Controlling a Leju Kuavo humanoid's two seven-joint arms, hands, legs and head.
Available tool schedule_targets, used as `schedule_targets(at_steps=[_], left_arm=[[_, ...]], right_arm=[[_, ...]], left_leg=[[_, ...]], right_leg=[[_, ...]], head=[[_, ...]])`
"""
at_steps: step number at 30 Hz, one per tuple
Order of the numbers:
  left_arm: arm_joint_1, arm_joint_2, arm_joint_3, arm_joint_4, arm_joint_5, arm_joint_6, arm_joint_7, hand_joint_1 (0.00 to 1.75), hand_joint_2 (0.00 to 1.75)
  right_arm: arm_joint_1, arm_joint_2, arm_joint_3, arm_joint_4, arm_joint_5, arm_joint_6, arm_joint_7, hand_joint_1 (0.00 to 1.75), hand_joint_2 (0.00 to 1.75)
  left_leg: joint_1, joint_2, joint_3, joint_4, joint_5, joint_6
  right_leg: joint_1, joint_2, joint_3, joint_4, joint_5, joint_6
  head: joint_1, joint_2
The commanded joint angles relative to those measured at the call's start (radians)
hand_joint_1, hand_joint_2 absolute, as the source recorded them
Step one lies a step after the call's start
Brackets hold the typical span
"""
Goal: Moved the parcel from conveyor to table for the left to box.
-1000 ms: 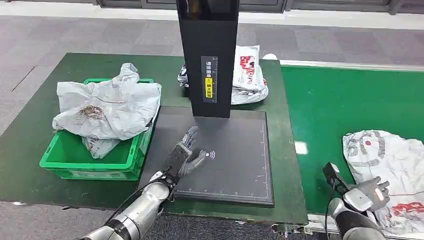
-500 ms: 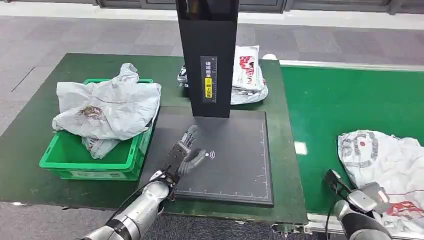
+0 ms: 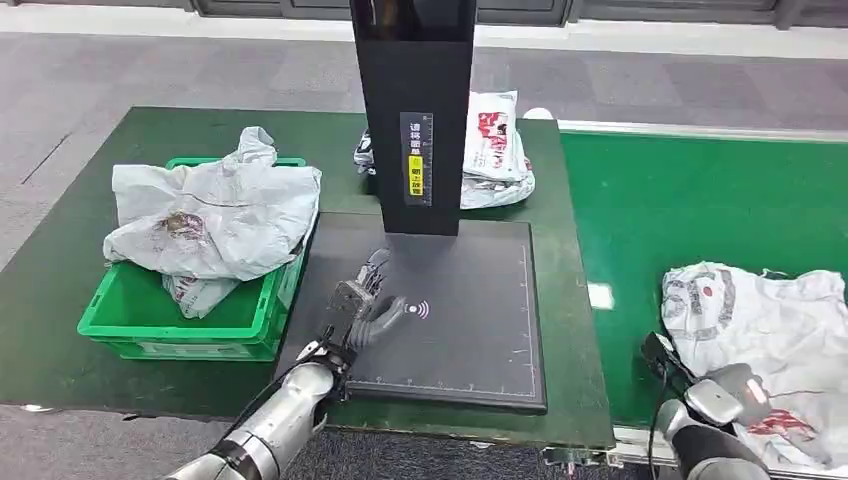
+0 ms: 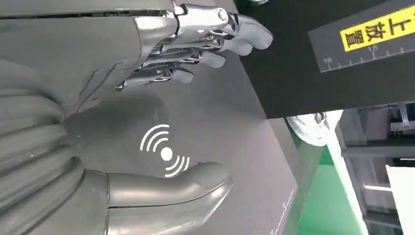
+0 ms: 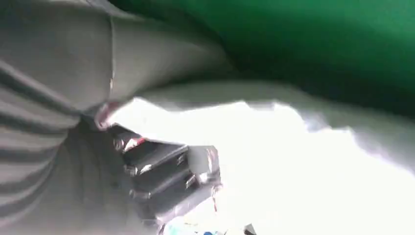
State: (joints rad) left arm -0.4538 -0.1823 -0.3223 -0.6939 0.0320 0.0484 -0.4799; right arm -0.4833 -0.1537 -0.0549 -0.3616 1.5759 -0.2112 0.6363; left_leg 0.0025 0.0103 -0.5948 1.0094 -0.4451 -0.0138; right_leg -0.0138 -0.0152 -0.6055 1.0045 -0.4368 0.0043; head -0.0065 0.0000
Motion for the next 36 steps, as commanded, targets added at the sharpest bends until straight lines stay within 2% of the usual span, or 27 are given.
schedule_targets(at_steps=[1, 5, 6, 7, 8, 9, 12, 15, 18, 21, 23, 26, 30, 36], left_arm=[[0.031, 0.032, 0.070, -0.032, -0.003, 0.004, 0.005, 0.00, 1.75], [0.029, 0.030, 0.071, -0.031, -0.005, 0.003, 0.006, 0.00, 1.75], [0.028, 0.030, 0.071, -0.030, -0.014, 0.013, 0.005, 0.00, 1.75], [0.030, 0.031, 0.075, -0.035, -0.024, 0.027, -0.002, 0.00, 1.75], [0.031, 0.034, 0.077, -0.039, -0.032, 0.036, -0.008, 0.00, 1.75], [0.029, 0.035, 0.080, -0.044, -0.052, 0.059, -0.024, 0.00, 1.75], [0.016, 0.035, 0.094, -0.046, -0.082, 0.097, -0.044, 0.00, 1.75], [-0.005, 0.022, 0.137, -0.077, -0.115, 0.264, -0.123, 0.00, 1.75], [-0.017, 0.021, 0.146, -0.105, -0.122, 0.314, -0.142, 0.00, 1.75], [-0.025, 0.020, 0.149, -0.128, -0.125, 0.366, -0.174, 0.00, 1.75], [-0.031, 0.016, 0.143, -0.138, -0.127, 0.383, -0.191, 0.00, 1.75], [-0.031, 0.011, 0.137, -0.150, -0.129, 0.402, -0.198, 0.00, 1.75], [-0.032, 0.014, 0.127, -0.167, -0.131, 0.407, -0.196, 0.00, 1.75], [-0.035, 0.015, 0.127, -0.167, -0.131, 0.407, -0.193, 0.00, 1.75]], right_arm=[[-0.012, 0.130, -0.009, -0.155, -0.032, -0.288, -0.150, 1.75, 1.75], [-0.001, 0.124, -0.010, -0.161, -0.034, -0.290, -0.151, 1.75, 1.75], [0.005, 0.131, -0.010, -0.182, -0.066, -0.361, -0.223, 1.75, 1.75], [0.005, 0.163, -0.021, -0.211, -0.167, -0.426, -0.377, 1.75, 1.75], [0.017, 0.186, 0.008, -0.275, -0.180, -0.444, -0.433, 1.75, 1.75], [0.062, 0.220, 0.058, -0.414, -0.260, -0.471, -0.549, 1.75, 1.75], [0.171, 0.247, 0.234, -0.697, -0.365, -0.412, -0.620, 1.75, 1.75], [0.233, 0.242, 0.459, -0.836, -0.476, -0.441, -0.760, 1.75, 1.75], [0.234, 0.258, 0.577, -0.840, -0.492, -0.441, -0.783, 1.75, 1.75], [0.213, 0.283, 0.702, -0.820, -0.481, -0.378, -0.790, 1.75, 1.75], [0.201, 0.294, 0.764, -0.806, -0.484, -0.395, -0.828, 1.75, 1.75], [0.169, 0.301, 0.798, -0.756, -0.508, -0.395, -0.839, 1.75, 1.75], [0.094, 0.326, 0.850, -0.676, -0.545, -0.304, -0.852, 1.75, 1.75], [0.091, 0.327, 0.854, -0.669, -0.545, -0.299, -0.852, 1.75, 1.75]], left_leg=[[0.000, 0.008, 0.002, -0.001, -0.001, -0.001], [0.001, 0.002, 0.002, -0.001, 0.000, -0.001], [0.001, 0.001, 0.002, -0.001, 0.000, -0.001], [0.001, 0.000, 0.002, -0.002, 0.000, -0.001], [0.001, 0.001, 0.001, -0.001, 0.000, 0.000], [0.001, 0.001, -0.001, 0.000, 0.000, 0.000], [0.001, 0.004, 0.001, -0.001, 0.000, -0.001], [0.002, 0.001, -0.001, 0.000, 0.000, -0.001], [0.002, 0.002, 0.000, 0.000, 0.000, -0.002], [0.003, 0.002, -0.001, 0.000, 0.000, -0.002], [0.003, 0.003, 0.000, 0.000, 0.000, -0.002], [0.004, 0.001, 0.000, -0.001, 0.001, -0.002], [0.004, 0.002, 0.002, -0.002, 0.001, -0.002], [0.004, -0.001, 0.001, -0.002, 0.002, -0.003]], right_leg=[[0.000, 0.009, -0.001, -0.001, 0.002, -0.001], [0.001, 0.003, 0.001, -0.001, 0.000, -0.001], [0.001, 0.002, 0.000, 0.000, 0.000, -0.001], [0.001, 0.002, 0.001, -0.001, 0.000, -0.001], [0.000, 0.002, 0.000, 0.000, 0.000, -0.001], [0.001, 0.002, -0.001, 0.000, 0.001, -0.001], [0.000, 0.006, -0.001, 0.000, 0.001, -0.001], [0.001, 0.003, -0.002, 0.001, 0.000, -0.002], [0.003, 0.004, -0.001, 0.001, -0.001, -0.002], [0.005, 0.004, -0.002, 0.001, -0.001, -0.003], [0.004, 0.005, -0.002, 0.001, -0.001, -0.003], [0.004, 0.003, -0.002, 0.000, -0.001, -0.003], [0.004, 0.005, 0.000, -0.001, 0.000, -0.002], [0.004, 0.000, 0.001, -0.001, 0.000, -0.003]], head=[[0.000, 0.000], [0.000, 0.000], [0.000, 0.000], [0.000, 0.000], [0.000, 0.000], [0.000, 0.000], [0.000, 0.000], [0.000, 0.000], [-0.001, 0.000], [0.000, 0.000], [0.000, 0.000], [0.000, 0.000], [0.000, 0.000], [0.000, 0.000]])
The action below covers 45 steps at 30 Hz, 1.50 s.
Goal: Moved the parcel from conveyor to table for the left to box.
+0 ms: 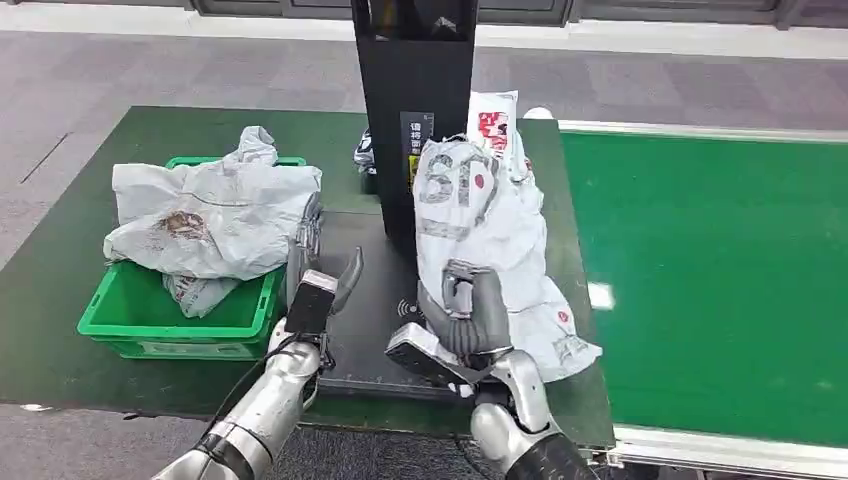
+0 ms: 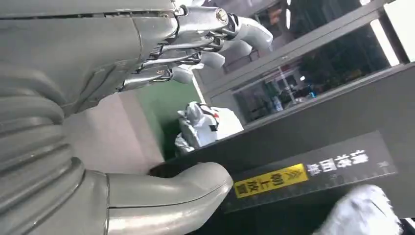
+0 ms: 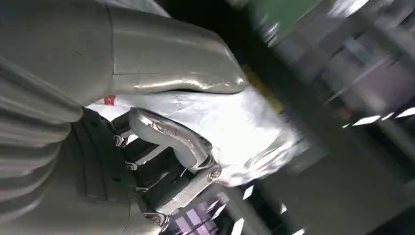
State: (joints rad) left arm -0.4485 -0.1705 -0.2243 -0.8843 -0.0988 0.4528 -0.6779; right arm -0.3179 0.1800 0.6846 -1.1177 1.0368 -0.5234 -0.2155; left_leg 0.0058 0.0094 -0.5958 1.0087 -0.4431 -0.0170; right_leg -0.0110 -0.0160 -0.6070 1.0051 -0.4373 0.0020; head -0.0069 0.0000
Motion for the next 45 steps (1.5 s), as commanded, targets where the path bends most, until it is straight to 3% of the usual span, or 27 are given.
schedule_targets(at_steps=[1, 3, 4, 5, 7, 10, 21, 23, 31, 32, 39, 45], left_arm=[[-0.045, 0.002, 0.029, 0.030, 0.000, 0.000, 0.003, 0.00, 1.75], [-0.054, 0.001, 0.027, 0.036, -0.001, -0.002, 0.000, 0.00, 1.75], [-0.058, 0.000, 0.026, 0.038, -0.004, 0.001, -0.001, 0.00, 1.75], [-0.060, -0.001, 0.026, 0.037, -0.008, 0.004, -0.002, 0.00, 1.75], [-0.060, -0.001, 0.026, 0.029, -0.011, 0.011, -0.001, 0.00, 1.75], [-0.053, 0.006, 0.028, 0.016, -0.011, 0.025, 0.003, 0.00, 1.75], [-0.052, 0.007, 0.028, 0.016, -0.011, 0.025, 0.003, 0.00, 1.75], [-0.055, 0.006, 0.024, 0.023, -0.015, 0.034, -0.002, 0.00, 1.75], [-0.090, 0.006, 0.009, 0.066, -0.022, 0.052, -0.010, 0.00, 1.75], [-0.094, 0.005, 0.007, 0.070, -0.024, 0.052, -0.009, 0.00, 1.75], [-0.124, -0.006, -0.024, 0.104, -0.047, 0.028, 0.001, 0.00, 1.75], [-0.147, -0.009, -0.043, 0.131, -0.053, 0.005, 0.008, 0.00, 1.75]], right_arm=[[-0.076, -0.013, 0.126, 0.088, -0.012, 0.033, -0.012, 1.75, 1.75], [-0.083, -0.012, 0.135, 0.117, -0.031, 0.082, -0.019, 1.75, 1.75], [-0.086, -0.012, 0.134, 0.138, -0.028, 0.083, -0.012, 0.35, 1.75], [-0.086, -0.010, 0.128, 0.156, -0.025, 0.072, -0.006, 0.00, 1.75], [-0.080, -0.002, 0.091, 0.176, -0.097, 0.099, -0.013, 0.00, 1.75], [-0.047, -0.001, 0.014, 0.148, -0.232, 0.026, -0.077, 0.00, 1.75], [-0.045, -0.004, 0.012, 0.146, -0.235, 0.025, -0.079, 0.00, 1.75], [-0.015, -0.002, -0.020, 0.112, -0.322, 0.023, -0.097, 0.00, 1.75], [0.003, -0.013, -0.058, 0.113, -0.368, -0.001, -0.086, 0.00, 1.75], [0.007, -0.014, -0.063, 0.107, -0.371, 0.002, -0.084, 0.00, 0.00], [0.021, -0.024, -0.130, 0.093, -0.558, 0.130, -0.153, 0.00, 0.00], [-0.014, -0.032, -0.154, 0.151, -0.642, 0.166, -0.204, 0.00, 0.00]], left_leg=[[0.001, -0.001, 0.003, -0.003, 0.000, 0.000], [0.001, -0.001, 0.001, 0.000, 0.000, 0.000], [0.001, 0.000, 0.002, -0.001, 0.000, 0.000], [0.001, -0.001, 0.001, 0.000, 0.000, 0.000], [0.001, -0.001, 0.002, -0.001, 0.000, 0.000], [0.000, -0.002, 0.001, -0.001, 0.000, 0.000], [0.000, -0.002, 0.001, -0.001, 0.000, 0.000], [0.000, -0.002, 0.001, -0.001, 0.000, 0.000], [0.000, -0.003, 0.002, -0.002, 0.000, 0.001], [0.000, -0.003, 0.001, -0.001, 0.000, 0.000], [0.000, -0.004, 0.001, 0.000, 0.000, 0.000], [0.000, -0.003, 0.001, -0.001, 0.000, 0.000]], right_leg=[[0.001, 0.001, 0.004, -0.003, 0.000, -0.001], [0.001, 0.000, 0.001, -0.001, 0.000, 0.000], [0.001, 0.002, 0.003, -0.002, 0.000, 0.000], [0.001, 0.001, 0.002, -0.001, 0.000, 0.000], [0.001, 0.001, 0.002, -0.002, 0.000, 0.000], [0.000, -0.001, 0.002, -0.001, 0.000, 0.000], [0.000, 0.000, 0.001, -0.001, 0.000, 0.000], [0.000, 0.000, 0.001, -0.001, 0.000, 0.000], [0.000, -0.001, 0.003, -0.002, 0.000, 0.000], [0.000, -0.001, 0.002, -0.001, 0.000, 0.000], [0.001, -0.002, 0.001, -0.001, 0.000, 0.000], [0.001, -0.001, 0.001, -0.002, 0.000, 0.000]], head=[[0.000, 0.000], [0.000, 0.000], [0.000, 0.000], [0.000, 0.000], [0.000, 0.000], [0.000, 0.000], [0.000, 0.000], [0.000, 0.000], [0.000, 0.000], [0.000, 0.000], [0.000, 0.000], [0.000, 0.000]])
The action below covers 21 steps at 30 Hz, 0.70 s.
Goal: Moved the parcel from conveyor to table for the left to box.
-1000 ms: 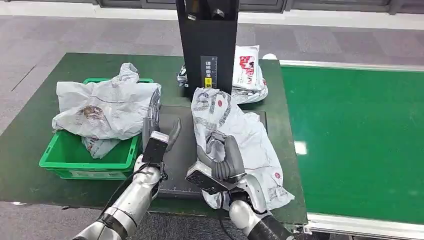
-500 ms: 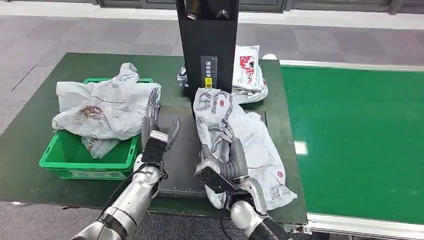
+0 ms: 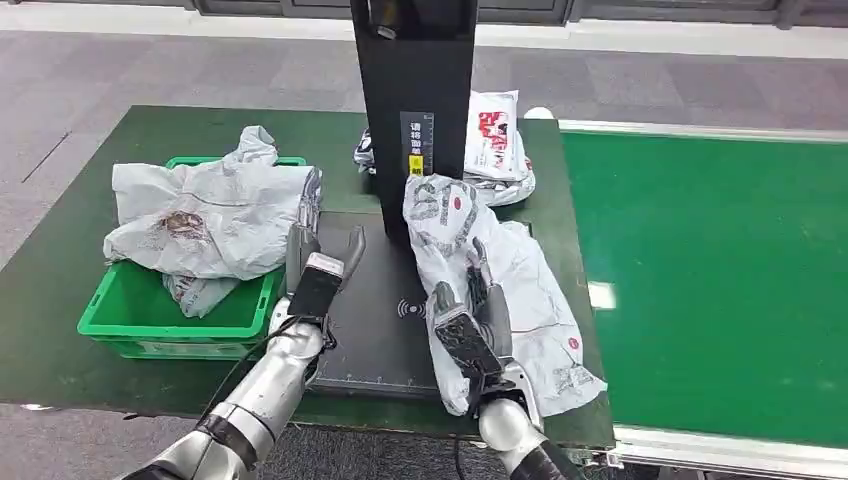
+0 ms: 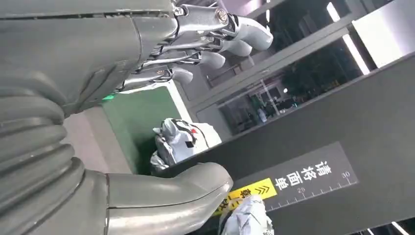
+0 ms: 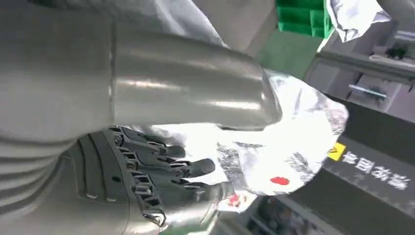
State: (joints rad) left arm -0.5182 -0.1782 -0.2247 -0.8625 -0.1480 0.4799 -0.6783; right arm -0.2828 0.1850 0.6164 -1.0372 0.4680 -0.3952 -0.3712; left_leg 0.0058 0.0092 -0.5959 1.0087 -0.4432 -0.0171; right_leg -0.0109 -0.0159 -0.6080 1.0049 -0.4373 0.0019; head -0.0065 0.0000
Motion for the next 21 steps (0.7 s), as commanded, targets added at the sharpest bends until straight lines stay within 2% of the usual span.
schedule_targets(at_steps=[1, 11, 15, 20, 21], left_arm=[[-0.084, -0.003, -0.048, 0.119, -0.006, -0.031, 0.011, 0.00, 1.75], [-0.093, -0.001, -0.083, 0.143, -0.013, -0.068, 0.008, 0.00, 1.75], [-0.095, 0.003, -0.099, 0.147, -0.028, -0.066, 0.006, 0.00, 1.75], [-0.090, 0.004, -0.108, 0.140, -0.035, -0.069, 0.009, 0.00, 1.75], [-0.086, 0.007, -0.112, 0.135, -0.039, -0.067, 0.010, 0.00, 1.75]], right_arm=[[-0.061, -0.036, -0.088, 0.083, -0.086, 0.038, -0.052, 0.00, 0.00], [-0.089, -0.056, -0.098, 0.161, -0.202, 0.080, -0.092, 0.00, 0.00], [-0.083, -0.053, -0.118, 0.149, -0.227, 0.053, -0.129, 0.00, 0.00], [-0.094, -0.060, -0.113, 0.157, -0.252, 0.097, -0.117, 0.00, 0.00], [-0.097, -0.057, -0.121, 0.161, -0.287, 0.133, -0.128, 0.00, 0.00]], left_leg=[[0.001, -0.003, 0.002, -0.001, 0.001, 0.001], [0.000, -0.002, 0.002, -0.001, 0.000, 0.000], [0.000, -0.001, 0.002, -0.001, 0.000, 0.001], [0.000, -0.001, 0.002, -0.001, 0.000, 0.001], [0.000, -0.001, 0.002, -0.001, 0.000, 0.001]], right_leg=[[0.000, -0.001, 0.003, -0.002, 0.000, 0.000], [0.000, -0.001, 0.002, -0.001, 0.000, 0.000], [0.000, 0.000, 0.002, -0.001, 0.000, 0.000], [0.000, 0.001, 0.003, -0.002, 0.000, 0.000], [0.000, 0.001, 0.002, -0.001, 0.000, 0.000]], head=[[0.000, 0.000], [0.000, 0.000], [0.000, 0.000], [0.000, 0.000], [0.000, 0.000]])
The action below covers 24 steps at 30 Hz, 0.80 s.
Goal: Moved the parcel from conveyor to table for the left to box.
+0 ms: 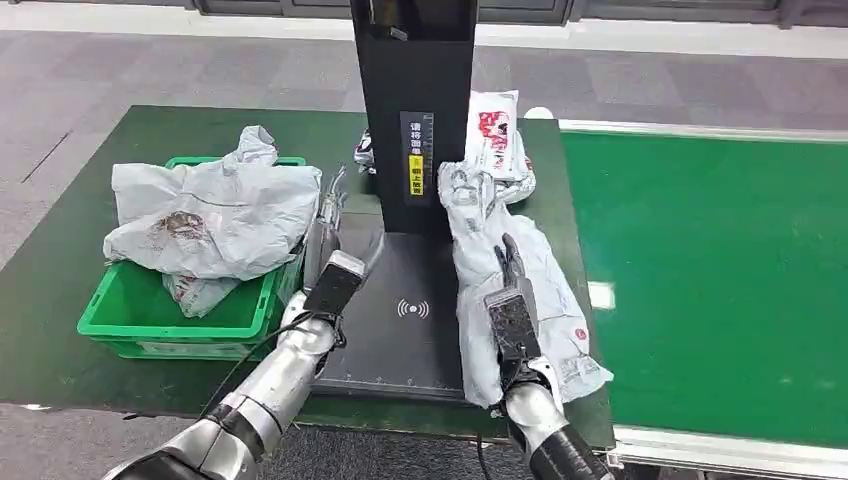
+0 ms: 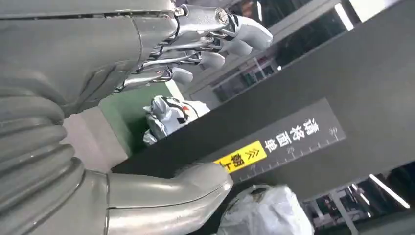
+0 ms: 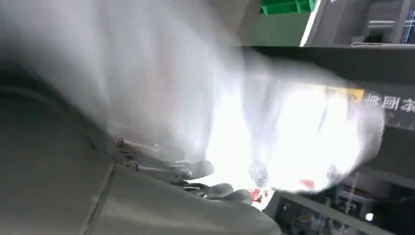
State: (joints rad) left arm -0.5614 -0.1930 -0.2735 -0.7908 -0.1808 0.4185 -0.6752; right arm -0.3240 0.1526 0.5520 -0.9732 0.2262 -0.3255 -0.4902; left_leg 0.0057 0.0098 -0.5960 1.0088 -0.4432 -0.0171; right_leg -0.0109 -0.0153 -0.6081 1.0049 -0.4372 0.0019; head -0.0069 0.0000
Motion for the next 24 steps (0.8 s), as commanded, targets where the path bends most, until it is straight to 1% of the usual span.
schedule_targets(at_steps=[1, 3, 6, 7, 8, 11, 12, 13, 14, 15, 17, 19, 21, 22, 23, 24], left_arm=[[-0.040, 0.023, -0.065, 0.059, -0.007, -0.005, 0.008, 0.00, 1.75], [-0.037, 0.026, -0.061, 0.057, -0.004, -0.009, 0.009, 0.00, 1.75], [-0.036, 0.028, -0.060, 0.058, -0.003, -0.022, 0.001, 0.00, 1.75], [-0.036, 0.028, -0.060, 0.058, -0.003, -0.022, 0.001, 0.00, 1.75], [-0.038, 0.026, -0.060, 0.061, -0.002, -0.023, 0.000, 0.00, 1.75], [-0.039, 0.025, -0.057, 0.062, 0.000, -0.025, -0.004, 0.00, 1.75], [-0.034, 0.027, -0.061, 0.058, -0.004, -0.027, -0.004, 0.00, 1.75], [-0.029, 0.030, -0.065, 0.055, -0.010, -0.029, 0.001, 0.00, 1.75], [-0.026, 0.032, -0.067, 0.053, -0.012, -0.035, 0.006, 0.00, 1.75], [-0.021, 0.037, -0.080, 0.054, -0.027, -0.046, 0.021, 0.00, 1.75], [-0.017, 0.040, -0.081, 0.051, -0.028, -0.048, 0.022, 0.00, 1.75], [-0.022, 0.051, -0.128, 0.074, -0.095, -0.083, 0.077, 0.00, 1.75], [-0.022, 0.050, -0.157, 0.096, -0.146, -0.085, 0.093, 0.00, 1.75], [-0.020, 0.045, -0.171, 0.110, -0.169, -0.091, 0.101, 0.00, 1.75], [-0.018, 0.038, -0.176, 0.123, -0.179, -0.107, 0.105, 0.00, 1.75], [-0.015, 0.030, -0.194, 0.139, -0.201, -0.120, 0.114, 0.00, 1.75]], right_arm=[[-0.060, -0.024, -0.057, 0.106, -0.069, 0.097, -0.016, 0.00, 0.00], [-0.072, -0.026, -0.048, 0.123, -0.089, 0.146, -0.030, 0.00, 0.00], [-0.070, -0.033, -0.039, 0.112, -0.154, 0.283, -0.096, 0.00, 0.00], [-0.070, -0.033, -0.039, 0.112, -0.154, 0.283, -0.096, 0.00, 0.00], [-0.068, -0.031, -0.046, 0.113, -0.173, 0.308, -0.099, 0.00, 0.00], [-0.066, -0.029, -0.073, 0.099, -0.215, 0.333, -0.138, 0.00, 0.00], [-0.063, -0.026, -0.094, 0.085, -0.220, 0.299, -0.161, 0.00, 0.00], [-0.059, -0.023, -0.109, 0.075, -0.208, 0.241, -0.166, 0.00, 0.00], [-0.059, -0.024, -0.112, 0.068, -0.204, 0.223, -0.162, 0.00, 0.00], [-0.057, -0.026, -0.119, 0.051, -0.182, 0.166, -0.157, 0.00, 0.00], [-0.057, -0.029, -0.120, 0.042, -0.182, 0.165, -0.151, 0.00, 0.00], [-0.035, -0.033, -0.166, -0.006, -0.204, 0.092, -0.127, 0.00, 0.00], [-0.016, -0.052, -0.192, -0.060, -0.201, 0.047, -0.128, 0.00, 0.00], [-0.006, -0.067, -0.208, -0.092, -0.182, 0.003, -0.120, 0.00, 0.00], [0.005, -0.074, -0.227, -0.118, -0.168, -0.033, -0.113, 0.00, 1.75], [0.007, -0.087, -0.241, -0.133, -0.133, -0.088, -0.103, 0.00, 1.75]], left_leg=[[0.000, -0.001, 0.003, -0.002, 0.000, 0.001], [0.000, -0.001, 0.001, -0.001, 0.000, 0.000], [0.001, -0.001, 0.002, -0.002, 0.000, 0.000], [0.000, 0.000, 0.002, -0.001, 0.000, 0.000], [0.000, -0.001, 0.001, -0.001, 0.000, 0.000], [0.000, -0.001, 0.001, 0.000, 0.000, 0.000], [0.000, -0.002, 0.002, -0.001, 0.000, 0.000], [0.000, -0.001, 0.001, -0.001, 0.000, 0.000], [0.000, -0.002, 0.002, -0.001, 0.000, 0.001], [0.000, -0.001, 0.001, -0.001, 0.000, 0.000], [0.000, -0.001, 0.002, -0.002, 0.000, 0.001], [0.000, -0.001, 0.002, -0.002, 0.000, 0.001], [0.000, -0.001, 0.001, -0.001, 0.000, 0.000], [0.000, -0.002, 0.002, -0.002, 0.000, 0.001], [0.000, -0.003, 0.001, -0.001, 0.000, 0.000], [-0.001, -0.004, 0.002, -0.002, 0.001, 0.001]], right_leg=[[0.000, 0.001, 0.003, -0.002, 0.000, 0.000], [0.000, 0.000, 0.001, -0.001, 0.000, 0.000], [0.001, 0.001, 0.003, -0.002, 0.001, 0.000], [0.000, 0.001, 0.002, -0.001, 0.000, 0.000], [0.000, 0.000, 0.001, -0.001, 0.000, 0.000], [0.000, 0.000, 0.001, -0.001, 0.000, 0.000], [0.000, 0.000, 0.002, -0.002, 0.000, 0.000], [0.000, 0.000, 0.001, -0.001, 0.000, 0.000], [0.000, 0.000, 0.002, -0.001, 0.000, 0.000], [0.000, 0.000, 0.002, -0.001, 0.000, 0.000], [0.000, 0.001, 0.003, -0.002, 0.000, 0.000], [0.000, 0.001, 0.003, -0.002, 0.000, 0.000], [0.000, 0.000, 0.002, -0.001, 0.000, 0.000], [-0.001, 0.000, 0.003, -0.001, 0.000, 0.000], [0.000, -0.002, 0.002, -0.001, 0.000, 0.000], [-0.001, -0.002, 0.003, -0.002, 0.000, 0.000]], head=[[0.000, 0.000], [0.000, 0.000], [0.000, 0.000], [0.000, 0.000], [0.000, 0.000], [0.000, 0.000], [0.000, 0.000], [0.000, 0.000], [0.000, 0.000], [0.000, 0.000], [0.000, 0.000], [0.000, 0.000], [0.000, 0.000], [0.000, 0.000], [0.000, 0.000], [0.000, 0.000]])
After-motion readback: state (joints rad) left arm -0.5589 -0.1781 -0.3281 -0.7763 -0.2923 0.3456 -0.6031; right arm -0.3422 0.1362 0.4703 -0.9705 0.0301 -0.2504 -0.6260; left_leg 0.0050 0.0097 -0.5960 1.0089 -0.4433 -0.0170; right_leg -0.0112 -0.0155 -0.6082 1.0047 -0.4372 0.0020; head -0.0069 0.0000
